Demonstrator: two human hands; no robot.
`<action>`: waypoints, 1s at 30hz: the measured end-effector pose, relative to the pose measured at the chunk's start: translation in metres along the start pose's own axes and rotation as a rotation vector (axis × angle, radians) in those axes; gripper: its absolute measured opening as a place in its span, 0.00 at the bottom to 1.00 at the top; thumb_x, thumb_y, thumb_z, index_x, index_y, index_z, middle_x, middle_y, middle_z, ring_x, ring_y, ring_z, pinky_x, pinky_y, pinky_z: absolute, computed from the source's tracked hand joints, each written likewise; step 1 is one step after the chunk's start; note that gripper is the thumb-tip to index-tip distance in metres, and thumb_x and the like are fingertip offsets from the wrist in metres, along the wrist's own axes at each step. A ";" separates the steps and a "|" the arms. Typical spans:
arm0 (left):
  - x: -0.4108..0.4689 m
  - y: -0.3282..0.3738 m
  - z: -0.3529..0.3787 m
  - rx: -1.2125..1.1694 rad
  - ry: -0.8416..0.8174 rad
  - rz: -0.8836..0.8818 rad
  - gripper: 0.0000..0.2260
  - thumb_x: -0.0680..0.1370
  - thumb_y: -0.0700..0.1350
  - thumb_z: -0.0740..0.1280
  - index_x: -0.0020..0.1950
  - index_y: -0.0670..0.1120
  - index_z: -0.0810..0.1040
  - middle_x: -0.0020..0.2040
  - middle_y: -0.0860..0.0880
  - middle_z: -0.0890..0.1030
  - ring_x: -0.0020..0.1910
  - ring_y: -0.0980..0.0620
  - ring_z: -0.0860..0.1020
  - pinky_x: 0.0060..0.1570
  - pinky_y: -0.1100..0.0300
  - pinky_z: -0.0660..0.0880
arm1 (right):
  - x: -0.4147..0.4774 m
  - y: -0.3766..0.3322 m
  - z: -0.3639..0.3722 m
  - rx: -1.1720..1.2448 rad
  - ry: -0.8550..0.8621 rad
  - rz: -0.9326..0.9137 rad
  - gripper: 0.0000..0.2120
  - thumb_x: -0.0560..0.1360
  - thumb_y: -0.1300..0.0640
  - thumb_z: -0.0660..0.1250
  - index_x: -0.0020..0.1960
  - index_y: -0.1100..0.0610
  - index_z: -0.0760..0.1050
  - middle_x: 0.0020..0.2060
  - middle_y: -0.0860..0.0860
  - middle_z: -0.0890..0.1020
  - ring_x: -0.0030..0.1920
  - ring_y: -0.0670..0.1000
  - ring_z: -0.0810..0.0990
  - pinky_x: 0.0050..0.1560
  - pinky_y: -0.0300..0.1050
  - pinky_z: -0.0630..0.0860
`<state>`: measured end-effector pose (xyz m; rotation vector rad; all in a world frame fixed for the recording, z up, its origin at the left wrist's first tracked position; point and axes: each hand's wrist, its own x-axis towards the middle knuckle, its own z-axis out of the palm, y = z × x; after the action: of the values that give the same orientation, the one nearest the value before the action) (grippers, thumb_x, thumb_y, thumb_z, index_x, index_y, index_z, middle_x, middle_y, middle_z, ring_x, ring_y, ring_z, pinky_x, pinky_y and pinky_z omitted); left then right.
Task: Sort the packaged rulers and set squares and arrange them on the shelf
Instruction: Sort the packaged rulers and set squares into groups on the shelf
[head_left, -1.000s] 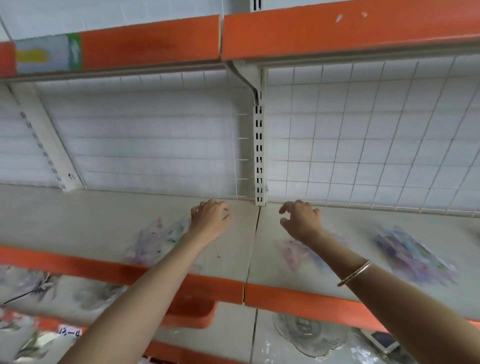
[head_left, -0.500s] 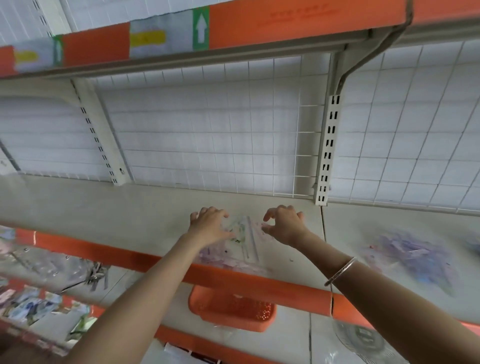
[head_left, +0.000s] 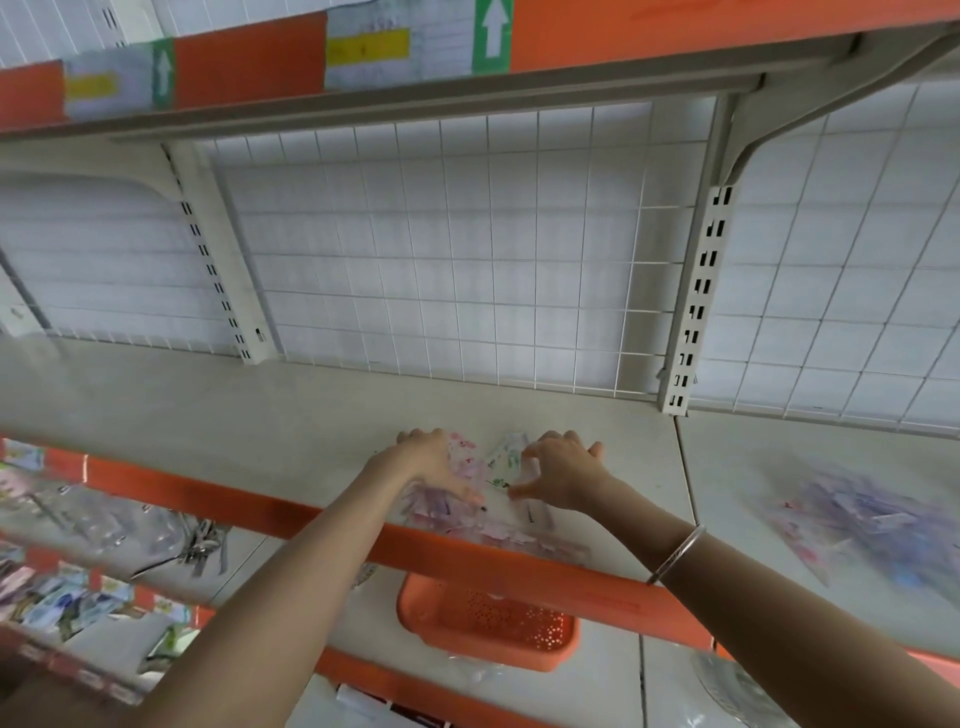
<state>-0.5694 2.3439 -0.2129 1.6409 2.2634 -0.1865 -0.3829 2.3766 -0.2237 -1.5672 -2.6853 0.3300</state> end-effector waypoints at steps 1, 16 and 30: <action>0.000 0.001 -0.001 -0.009 -0.007 -0.003 0.52 0.59 0.69 0.75 0.73 0.43 0.60 0.70 0.42 0.67 0.68 0.42 0.65 0.65 0.45 0.67 | 0.000 0.000 0.000 0.006 -0.008 0.004 0.29 0.72 0.38 0.66 0.66 0.53 0.72 0.65 0.53 0.71 0.67 0.57 0.64 0.64 0.60 0.61; -0.001 0.015 -0.009 -0.176 -0.026 -0.037 0.52 0.61 0.57 0.80 0.76 0.50 0.52 0.71 0.39 0.59 0.67 0.40 0.67 0.64 0.46 0.71 | 0.010 0.004 -0.003 0.259 0.038 0.081 0.20 0.70 0.61 0.69 0.61 0.52 0.73 0.58 0.54 0.77 0.59 0.58 0.73 0.60 0.55 0.71; -0.004 0.011 -0.009 -0.560 -0.016 -0.067 0.56 0.62 0.45 0.82 0.78 0.54 0.45 0.74 0.43 0.62 0.68 0.42 0.67 0.65 0.47 0.70 | 0.002 0.007 -0.021 0.456 -0.125 0.162 0.26 0.67 0.68 0.71 0.63 0.59 0.70 0.60 0.55 0.74 0.56 0.54 0.71 0.49 0.42 0.70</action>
<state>-0.5595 2.3466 -0.2025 1.2594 2.0980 0.3848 -0.3755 2.3848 -0.2043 -1.6543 -2.3285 0.9929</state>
